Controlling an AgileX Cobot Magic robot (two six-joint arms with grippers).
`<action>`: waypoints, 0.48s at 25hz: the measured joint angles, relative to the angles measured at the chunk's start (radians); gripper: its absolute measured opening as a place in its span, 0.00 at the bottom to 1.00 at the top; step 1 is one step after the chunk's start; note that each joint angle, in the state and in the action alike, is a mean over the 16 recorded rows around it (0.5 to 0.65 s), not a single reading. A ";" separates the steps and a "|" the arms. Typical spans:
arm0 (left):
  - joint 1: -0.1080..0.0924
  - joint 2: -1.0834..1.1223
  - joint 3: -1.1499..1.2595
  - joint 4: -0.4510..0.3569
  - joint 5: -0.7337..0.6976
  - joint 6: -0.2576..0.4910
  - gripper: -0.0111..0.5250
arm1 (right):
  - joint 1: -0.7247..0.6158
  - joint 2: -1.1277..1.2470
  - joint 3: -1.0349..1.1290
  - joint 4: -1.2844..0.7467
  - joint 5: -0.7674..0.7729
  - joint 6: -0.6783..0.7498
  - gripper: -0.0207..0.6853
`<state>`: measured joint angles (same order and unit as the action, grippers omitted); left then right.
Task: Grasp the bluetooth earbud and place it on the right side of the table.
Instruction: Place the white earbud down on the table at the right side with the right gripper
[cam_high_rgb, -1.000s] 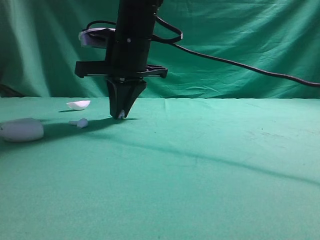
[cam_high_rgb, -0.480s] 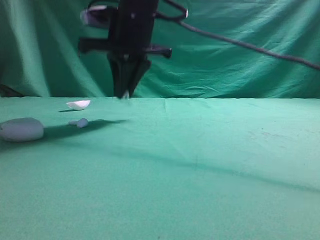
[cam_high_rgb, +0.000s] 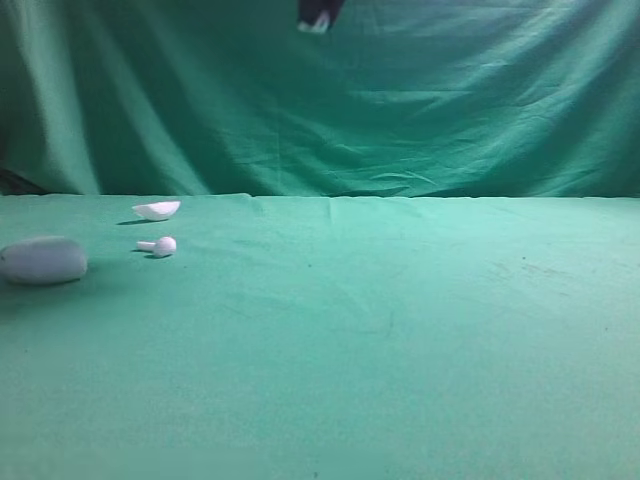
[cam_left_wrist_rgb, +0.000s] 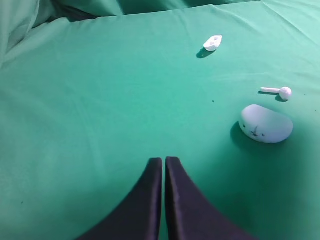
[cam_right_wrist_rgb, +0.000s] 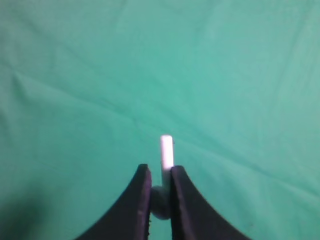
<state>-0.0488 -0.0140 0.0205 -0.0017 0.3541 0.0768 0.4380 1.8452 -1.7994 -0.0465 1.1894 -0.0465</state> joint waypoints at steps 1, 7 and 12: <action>0.000 0.000 0.000 0.000 0.000 0.000 0.02 | -0.019 -0.032 0.064 -0.001 -0.020 0.007 0.16; 0.000 0.000 0.000 0.000 0.000 0.000 0.02 | -0.125 -0.180 0.469 -0.003 -0.188 0.047 0.16; 0.000 0.000 0.000 0.000 0.000 0.000 0.02 | -0.180 -0.214 0.716 -0.004 -0.357 0.071 0.16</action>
<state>-0.0488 -0.0140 0.0205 -0.0017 0.3541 0.0768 0.2579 1.6312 -1.0835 -0.0510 0.8321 0.0245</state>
